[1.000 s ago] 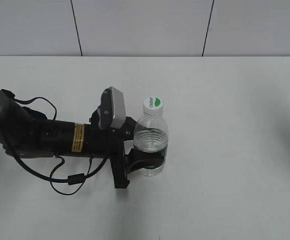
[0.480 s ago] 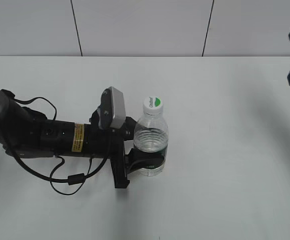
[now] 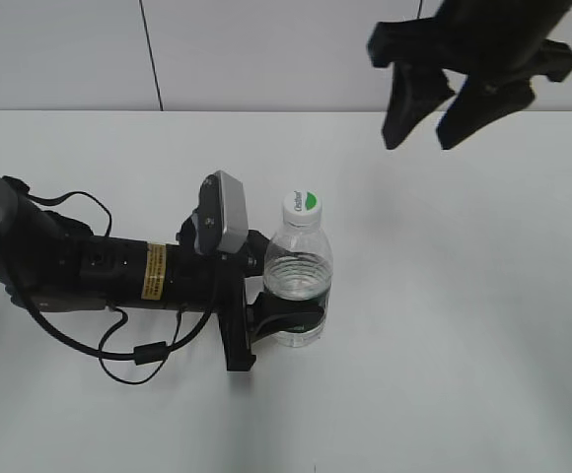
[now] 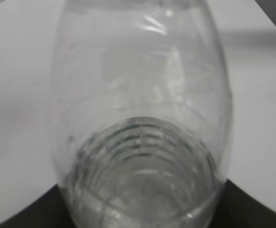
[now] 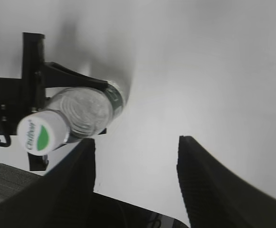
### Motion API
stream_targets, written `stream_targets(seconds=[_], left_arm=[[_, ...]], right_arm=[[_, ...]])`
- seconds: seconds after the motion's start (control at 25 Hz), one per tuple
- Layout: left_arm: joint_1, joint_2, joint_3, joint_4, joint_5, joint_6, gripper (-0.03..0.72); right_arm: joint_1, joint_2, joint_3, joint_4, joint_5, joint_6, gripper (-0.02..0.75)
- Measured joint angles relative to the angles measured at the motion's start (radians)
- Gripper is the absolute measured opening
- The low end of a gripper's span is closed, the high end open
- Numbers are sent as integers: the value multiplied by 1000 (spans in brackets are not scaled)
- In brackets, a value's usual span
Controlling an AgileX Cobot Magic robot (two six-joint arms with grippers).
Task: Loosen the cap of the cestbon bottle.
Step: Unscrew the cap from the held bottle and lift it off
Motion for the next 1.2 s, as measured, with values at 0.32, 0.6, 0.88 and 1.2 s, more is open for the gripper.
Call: stream_targets(seconds=[0.32, 0.6, 0.88, 1.2], left_arm=[[0, 0, 0, 0, 0, 0, 378], [0, 0, 0, 0, 0, 0, 378], [0, 0, 0, 0, 0, 0, 378], [0, 0, 0, 0, 0, 0, 377]], right_arm=[[126, 81, -53, 4, 0, 22, 425], [187, 149, -102, 5, 3, 24, 425], [204, 179, -109, -13, 3, 25, 425], [206, 180, -89, -19, 4, 25, 393]])
